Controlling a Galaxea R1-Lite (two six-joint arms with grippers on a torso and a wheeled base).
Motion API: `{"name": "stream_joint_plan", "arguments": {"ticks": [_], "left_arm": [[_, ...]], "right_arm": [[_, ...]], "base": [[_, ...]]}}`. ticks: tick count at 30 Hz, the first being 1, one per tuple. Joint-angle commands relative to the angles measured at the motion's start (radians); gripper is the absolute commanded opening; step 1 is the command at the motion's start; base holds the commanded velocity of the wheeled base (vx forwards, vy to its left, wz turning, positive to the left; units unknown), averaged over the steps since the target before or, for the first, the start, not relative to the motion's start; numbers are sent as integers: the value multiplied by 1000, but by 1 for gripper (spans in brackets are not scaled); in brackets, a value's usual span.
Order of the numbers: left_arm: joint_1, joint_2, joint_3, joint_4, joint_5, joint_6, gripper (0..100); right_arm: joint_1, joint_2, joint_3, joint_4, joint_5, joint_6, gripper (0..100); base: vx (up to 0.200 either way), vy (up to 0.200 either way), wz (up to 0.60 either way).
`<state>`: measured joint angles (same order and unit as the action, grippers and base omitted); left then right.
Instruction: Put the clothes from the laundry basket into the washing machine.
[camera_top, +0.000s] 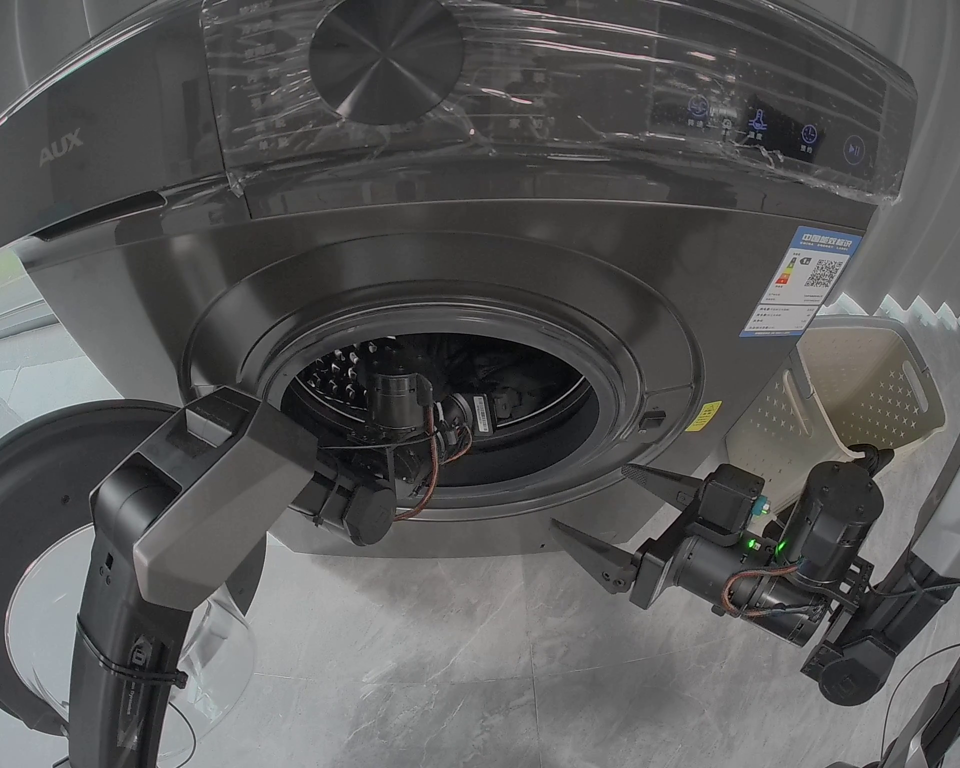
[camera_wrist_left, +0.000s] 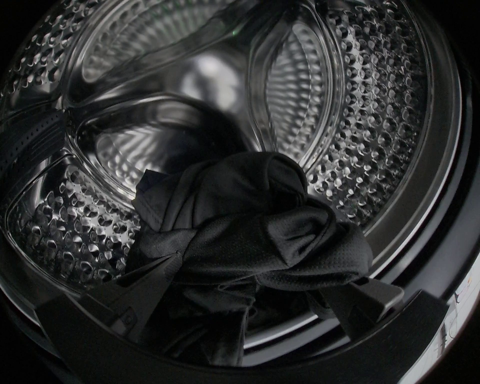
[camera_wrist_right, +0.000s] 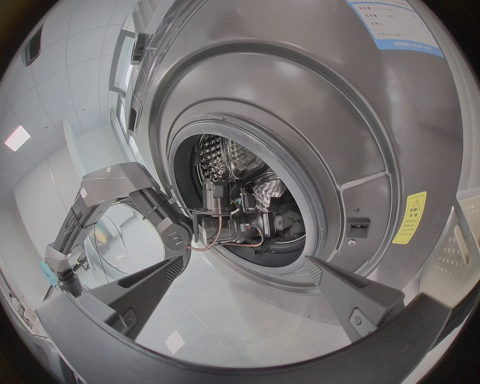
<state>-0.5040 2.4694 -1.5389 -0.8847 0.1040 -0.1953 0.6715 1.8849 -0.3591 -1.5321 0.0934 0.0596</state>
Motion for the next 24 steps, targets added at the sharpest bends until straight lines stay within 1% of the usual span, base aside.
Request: {"name": "stream_joint_plan", "arguments": {"ticks": [1, 3, 4, 6, 11, 13, 15, 16, 17, 18, 21, 24], "left_arm": [[-5, -13, 37, 9, -15, 1, 100], [2, 23, 16, 7, -14, 11, 100], [5, 37, 3, 7, -14, 17, 0], [7, 57, -15, 7, -14, 27, 0], [9, 79, -73, 7, -1, 24, 0], [9, 82, -130, 13, 8, 16, 0], [15, 103, -231, 9, 48, 1, 0], [18, 112, -282, 7, 74, -12, 0], [19, 117, -302, 7, 85, -18, 0], [25, 128, -357, 9, 103, -30, 0], [44, 155, -457, 7, 117, -35, 0], [55, 166, -461, -2, 128, -36, 0]], "right_arm": [[5, 2, -1, 0, 0, 0, 100], [5, 2, 0, 0, 0, 0, 100], [5, 0, 0, 0, 0, 0, 100], [5, 0, -1, 0, 0, 0, 100], [5, 2, -1, 0, 0, 0, 100], [7, 2, -1, 0, 0, 0, 100], [7, 2, -3, 0, 0, 0, 100], [7, 2, -3, 0, 0, 2, 100], [7, 2, -1, 0, 0, 0, 100], [7, 2, -3, 0, 0, 0, 100], [10, 2, -3, 0, 0, 2, 100], [16, 2, -4, 0, -1, 5, 100]], "base": [[0, 0, 0], [0, 0, 0], [0, 0, 0], [0, 0, 0], [0, 0, 0], [0, 0, 0], [0, 0, 0], [0, 0, 0], [0, 0, 0], [0, 0, 0], [0, 0, 0], [0, 0, 0]]}}
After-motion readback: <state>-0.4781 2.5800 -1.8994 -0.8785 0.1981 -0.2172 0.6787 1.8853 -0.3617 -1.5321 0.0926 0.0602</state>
